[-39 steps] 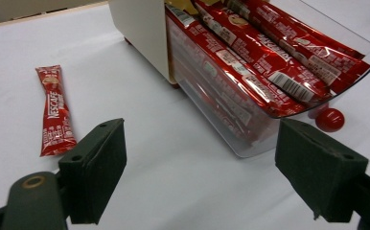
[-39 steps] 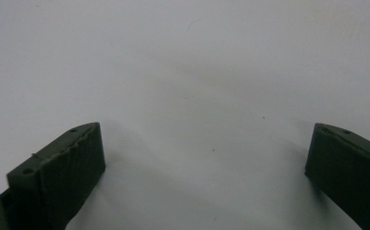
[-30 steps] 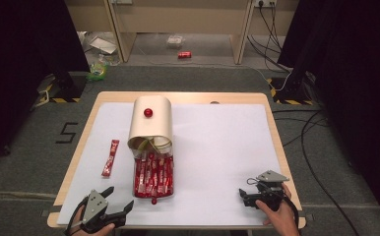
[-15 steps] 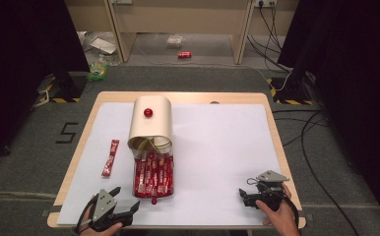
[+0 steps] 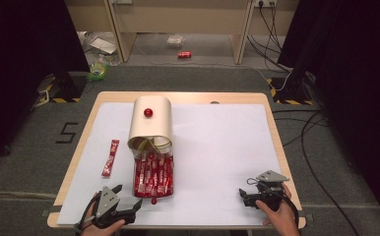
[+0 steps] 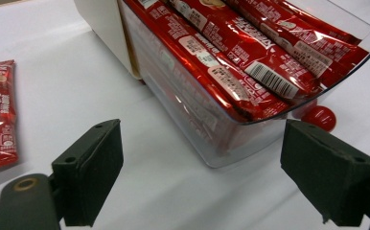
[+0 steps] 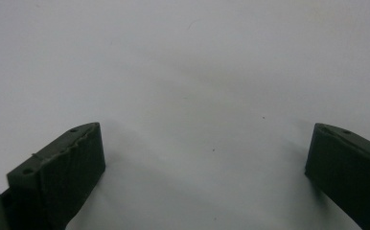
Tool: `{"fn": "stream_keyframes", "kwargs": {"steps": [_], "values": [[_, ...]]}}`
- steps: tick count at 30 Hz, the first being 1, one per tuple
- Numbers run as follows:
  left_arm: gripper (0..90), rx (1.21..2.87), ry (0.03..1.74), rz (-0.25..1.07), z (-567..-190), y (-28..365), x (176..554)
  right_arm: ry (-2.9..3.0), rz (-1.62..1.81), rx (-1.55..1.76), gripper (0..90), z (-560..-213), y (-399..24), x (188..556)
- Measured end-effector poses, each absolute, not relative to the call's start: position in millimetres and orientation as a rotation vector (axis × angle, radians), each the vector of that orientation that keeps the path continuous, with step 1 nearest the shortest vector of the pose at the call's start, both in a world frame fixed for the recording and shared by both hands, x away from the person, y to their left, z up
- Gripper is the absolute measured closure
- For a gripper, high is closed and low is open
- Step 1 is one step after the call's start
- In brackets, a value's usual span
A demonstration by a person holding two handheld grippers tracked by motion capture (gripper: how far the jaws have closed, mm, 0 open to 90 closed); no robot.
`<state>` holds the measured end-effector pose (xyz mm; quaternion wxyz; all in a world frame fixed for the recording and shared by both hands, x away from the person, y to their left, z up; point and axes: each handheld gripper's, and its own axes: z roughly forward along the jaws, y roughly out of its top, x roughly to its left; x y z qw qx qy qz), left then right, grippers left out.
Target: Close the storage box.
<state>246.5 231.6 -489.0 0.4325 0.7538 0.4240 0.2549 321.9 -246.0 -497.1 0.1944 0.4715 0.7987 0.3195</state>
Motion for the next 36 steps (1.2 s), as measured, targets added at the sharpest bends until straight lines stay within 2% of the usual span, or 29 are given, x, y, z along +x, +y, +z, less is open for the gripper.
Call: {"fn": "stream_keyframes", "kwargs": {"steps": [36], "values": [[13.7,1.814,1.101,0.629,-482.2,231.0,269.0,2.24,0.896,1.323,0.4,-497.1,-246.0,321.9]]}}
